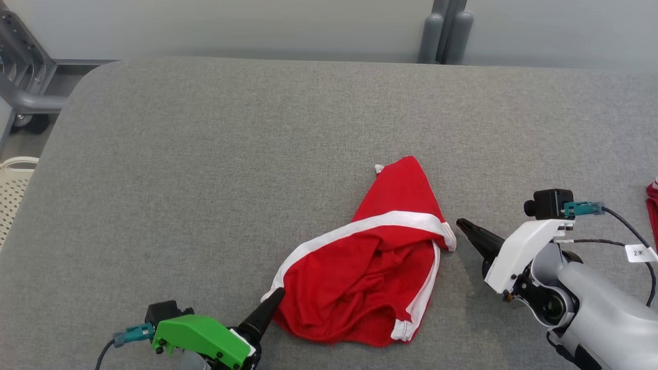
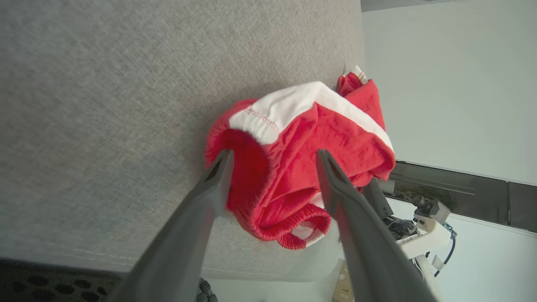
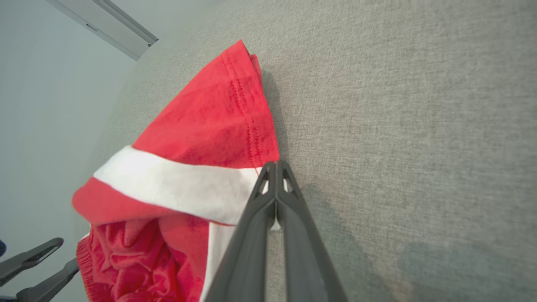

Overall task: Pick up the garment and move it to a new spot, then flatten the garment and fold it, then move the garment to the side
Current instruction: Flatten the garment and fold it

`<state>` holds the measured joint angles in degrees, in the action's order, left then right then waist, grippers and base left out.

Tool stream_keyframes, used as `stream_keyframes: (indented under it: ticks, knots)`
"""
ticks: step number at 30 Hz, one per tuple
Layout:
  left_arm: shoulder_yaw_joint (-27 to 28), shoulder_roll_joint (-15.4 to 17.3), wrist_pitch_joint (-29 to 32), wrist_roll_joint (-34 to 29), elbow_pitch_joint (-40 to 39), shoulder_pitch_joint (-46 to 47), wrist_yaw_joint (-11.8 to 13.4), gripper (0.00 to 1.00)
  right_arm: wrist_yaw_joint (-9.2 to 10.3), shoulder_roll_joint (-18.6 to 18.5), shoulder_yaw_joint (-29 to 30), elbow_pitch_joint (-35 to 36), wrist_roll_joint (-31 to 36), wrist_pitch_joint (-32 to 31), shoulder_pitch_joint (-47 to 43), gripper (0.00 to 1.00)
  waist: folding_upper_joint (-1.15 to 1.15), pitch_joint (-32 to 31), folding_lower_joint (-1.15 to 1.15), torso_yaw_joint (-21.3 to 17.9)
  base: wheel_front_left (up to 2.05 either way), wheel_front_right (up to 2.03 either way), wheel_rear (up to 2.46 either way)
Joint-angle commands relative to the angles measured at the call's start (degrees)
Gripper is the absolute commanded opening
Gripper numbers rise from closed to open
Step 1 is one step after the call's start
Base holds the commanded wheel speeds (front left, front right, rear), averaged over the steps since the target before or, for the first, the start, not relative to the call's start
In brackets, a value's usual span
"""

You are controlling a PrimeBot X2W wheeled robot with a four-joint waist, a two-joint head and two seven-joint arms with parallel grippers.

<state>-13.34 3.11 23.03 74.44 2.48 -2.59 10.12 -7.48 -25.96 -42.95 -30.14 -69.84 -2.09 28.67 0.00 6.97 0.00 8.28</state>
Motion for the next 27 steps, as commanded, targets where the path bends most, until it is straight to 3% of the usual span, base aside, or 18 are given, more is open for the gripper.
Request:
stream_keyframes:
  ticks: [1,13,14,16,17,19,20,27]
  knots:
    - [0.02,0.05,-0.43,0.16,0.72,0.78,0.28,1.00,-0.02,-0.37,-0.22,-0.01,-0.28,0.41,1.11,0.00,0.00,0.41,0.00,-0.18,0.00,0.00,0.00]
    - [-0.75,-0.13,-3.77,1.77,7.34,5.67,-0.95,1.00,-0.02,-1.50,-1.94,-0.09,-1.56,1.09,2.31,0.00,0.00,1.68,0.00,-1.03,0.00,0.00,0.00]
    - [-0.78,-0.11,-3.93,1.86,7.76,5.93,-1.08,0.96,-0.02,-1.58,-2.06,-0.11,-1.72,1.14,2.35,0.00,0.00,1.65,0.00,-1.07,0.00,0.00,0.00]
    - [-0.92,-0.12,-4.36,1.95,8.62,6.22,-1.18,0.69,-0.02,-1.75,-2.36,-0.21,-1.95,1.18,2.42,0.00,0.00,1.52,0.00,-1.14,0.00,0.00,0.00]
    - [-0.86,-0.12,-4.63,2.04,9.01,6.40,-1.24,0.45,-0.02,-1.79,-2.52,-0.24,-1.95,1.20,2.46,0.00,0.00,1.43,0.00,-1.19,0.00,0.00,0.00]
    - [-0.64,-0.12,-5.26,2.09,9.79,6.93,-1.48,0.25,-0.02,-1.91,-2.77,-0.31,-2.18,1.31,2.61,0.00,0.00,1.28,0.00,-1.24,0.00,0.00,0.00]
    - [-0.35,-0.11,-5.66,2.20,10.19,7.21,-1.60,0.00,-0.02,-1.98,-2.93,-0.33,-2.26,1.37,2.67,0.00,0.00,1.22,0.00,-1.25,0.00,0.00,0.00]
    - [-0.58,0.78,-7.43,0.30,9.52,11.08,-3.90,0.00,-0.02,-4.07,-3.43,1.85,-2.86,1.12,4.27,0.00,0.00,1.47,0.00,-1.05,0.00,0.00,0.00]
